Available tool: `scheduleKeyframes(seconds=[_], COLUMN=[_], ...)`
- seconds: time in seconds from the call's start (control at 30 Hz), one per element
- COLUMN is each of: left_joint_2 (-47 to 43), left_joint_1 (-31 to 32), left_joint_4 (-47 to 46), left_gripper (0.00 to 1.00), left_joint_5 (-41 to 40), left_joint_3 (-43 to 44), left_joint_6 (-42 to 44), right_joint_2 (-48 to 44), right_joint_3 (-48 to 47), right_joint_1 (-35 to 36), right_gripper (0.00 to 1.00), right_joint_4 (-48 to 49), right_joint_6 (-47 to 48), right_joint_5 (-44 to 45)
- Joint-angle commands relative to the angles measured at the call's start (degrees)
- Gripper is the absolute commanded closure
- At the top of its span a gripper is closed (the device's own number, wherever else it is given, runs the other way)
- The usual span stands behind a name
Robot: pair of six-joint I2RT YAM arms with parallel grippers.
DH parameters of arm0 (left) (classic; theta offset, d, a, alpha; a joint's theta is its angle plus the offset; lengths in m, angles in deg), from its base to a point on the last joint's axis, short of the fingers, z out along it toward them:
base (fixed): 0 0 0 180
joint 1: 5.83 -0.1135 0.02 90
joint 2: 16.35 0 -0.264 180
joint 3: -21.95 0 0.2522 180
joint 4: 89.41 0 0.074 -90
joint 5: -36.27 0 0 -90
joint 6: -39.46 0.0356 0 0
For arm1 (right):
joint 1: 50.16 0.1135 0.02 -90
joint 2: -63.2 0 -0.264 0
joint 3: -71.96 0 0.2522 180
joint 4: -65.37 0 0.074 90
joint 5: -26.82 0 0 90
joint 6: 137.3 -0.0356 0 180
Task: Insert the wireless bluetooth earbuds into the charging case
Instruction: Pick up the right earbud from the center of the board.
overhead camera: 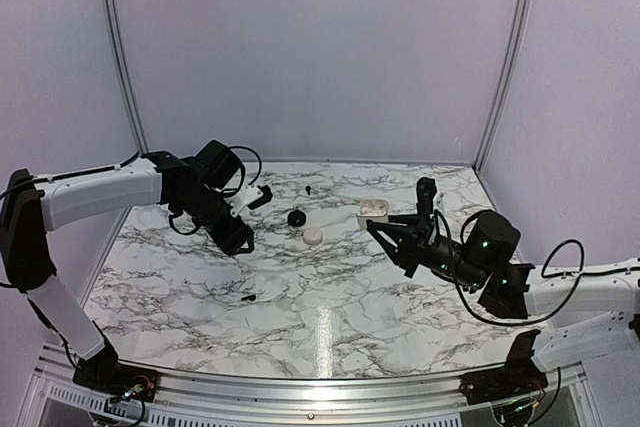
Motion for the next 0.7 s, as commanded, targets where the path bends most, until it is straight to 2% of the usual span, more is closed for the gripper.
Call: scheduleKeyframes(seconds=[0.0,0.23,0.67], left_joint_2=[1.4,7.8,17.8], left_joint_1=[-1.4,-3.3,-3.7], left_joint_4=[5.8,9.3,9.8], left_gripper=[0.34,0.35,0.40], left_joint_5=[3.8,2.1,-1.7], left_joint_3=[-0.3,3.2,6.7], left_joint_6=[16.8,25.1,26.9], right_joint_2=[0.7,0.5,0.3], right_joint_3=[-2.1,-1.8,-0.9], right_joint_1=[-0.5,-0.5,-0.5], right_gripper=[1.00,1.00,1.00], right_joint_4=[2.0,2.2,2.8], right_joint_6=[-1.3,-1.2,-1.7], right_joint_5=[-1.5,-1.4,-1.0])
